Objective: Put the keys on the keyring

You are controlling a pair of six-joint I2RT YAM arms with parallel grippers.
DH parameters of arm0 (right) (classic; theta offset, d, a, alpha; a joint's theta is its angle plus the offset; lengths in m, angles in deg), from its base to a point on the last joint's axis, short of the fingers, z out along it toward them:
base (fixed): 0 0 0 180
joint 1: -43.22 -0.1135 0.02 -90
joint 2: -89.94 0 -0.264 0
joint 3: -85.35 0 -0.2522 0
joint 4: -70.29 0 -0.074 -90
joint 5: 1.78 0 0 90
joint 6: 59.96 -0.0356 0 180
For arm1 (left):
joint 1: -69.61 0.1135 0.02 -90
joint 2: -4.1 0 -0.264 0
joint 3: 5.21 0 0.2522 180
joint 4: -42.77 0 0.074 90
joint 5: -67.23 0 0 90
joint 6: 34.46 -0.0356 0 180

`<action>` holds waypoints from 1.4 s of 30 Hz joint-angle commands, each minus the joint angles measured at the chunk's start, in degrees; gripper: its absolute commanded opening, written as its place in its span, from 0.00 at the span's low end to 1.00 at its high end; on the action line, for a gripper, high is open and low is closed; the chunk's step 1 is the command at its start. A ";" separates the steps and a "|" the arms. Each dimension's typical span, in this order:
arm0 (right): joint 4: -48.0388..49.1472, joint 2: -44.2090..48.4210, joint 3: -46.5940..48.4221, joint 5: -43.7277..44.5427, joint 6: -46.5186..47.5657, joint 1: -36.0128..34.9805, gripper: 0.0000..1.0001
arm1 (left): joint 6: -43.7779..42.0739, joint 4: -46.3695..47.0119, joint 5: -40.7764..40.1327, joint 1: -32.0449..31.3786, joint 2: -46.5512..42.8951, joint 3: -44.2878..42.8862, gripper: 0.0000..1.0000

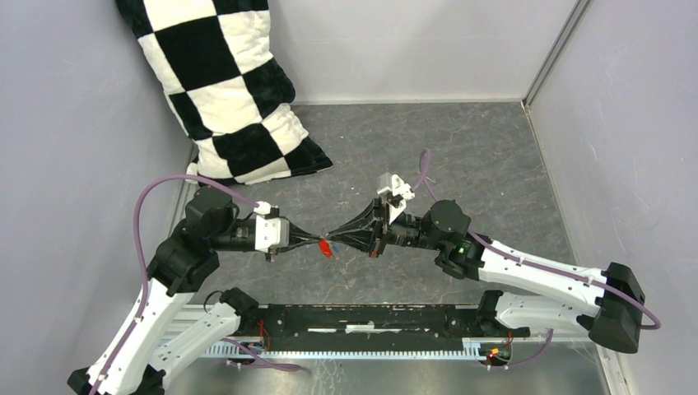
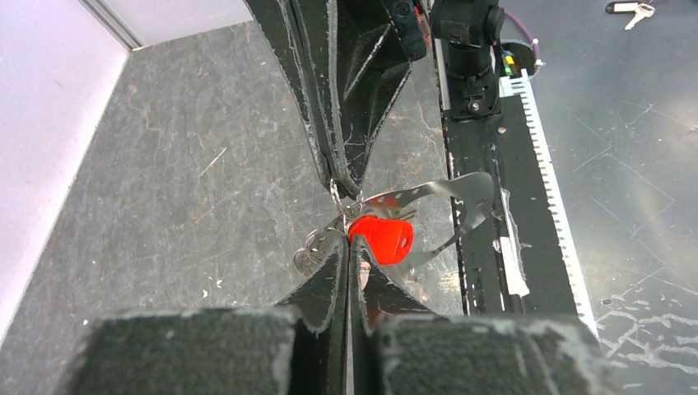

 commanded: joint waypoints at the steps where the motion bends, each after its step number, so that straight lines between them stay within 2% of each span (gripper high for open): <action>1: 11.03 0.08 -0.28 1.34 -5.12 0.05 0.01 | -3.91 0.29 1.83 -0.13 -1.19 0.52 0.02; 9: 21.94 -1.64 -3.73 3.70 -12.03 -0.23 0.01 | -6.22 0.31 2.04 -0.14 -1.71 1.55 0.02; 19: 37.75 -3.75 -10.04 12.58 -17.33 -2.18 0.01 | -6.72 0.31 5.40 -0.18 -1.49 2.53 0.03; 21: 40.60 -4.69 -10.72 14.13 -18.14 -2.79 0.01 | -6.80 0.31 6.57 -0.14 -1.58 2.73 0.06; 23: 43.03 -5.59 -11.43 15.88 -18.33 -3.65 0.01 | -7.13 0.28 7.98 -0.14 -1.63 3.05 0.13; 28: 45.55 -8.23 -10.86 18.23 -18.95 -5.53 0.01 | -8.00 0.31 9.12 -0.14 -1.74 3.62 0.19; 33: 45.32 -8.83 -10.72 19.86 -17.97 -6.44 0.01 | -8.48 0.31 9.71 -0.14 -1.82 3.42 0.20; 42: 38.62 -1.91 -14.37 22.17 -10.83 -6.41 0.01 | -5.33 -4.12 5.96 -0.14 -2.07 -1.48 0.19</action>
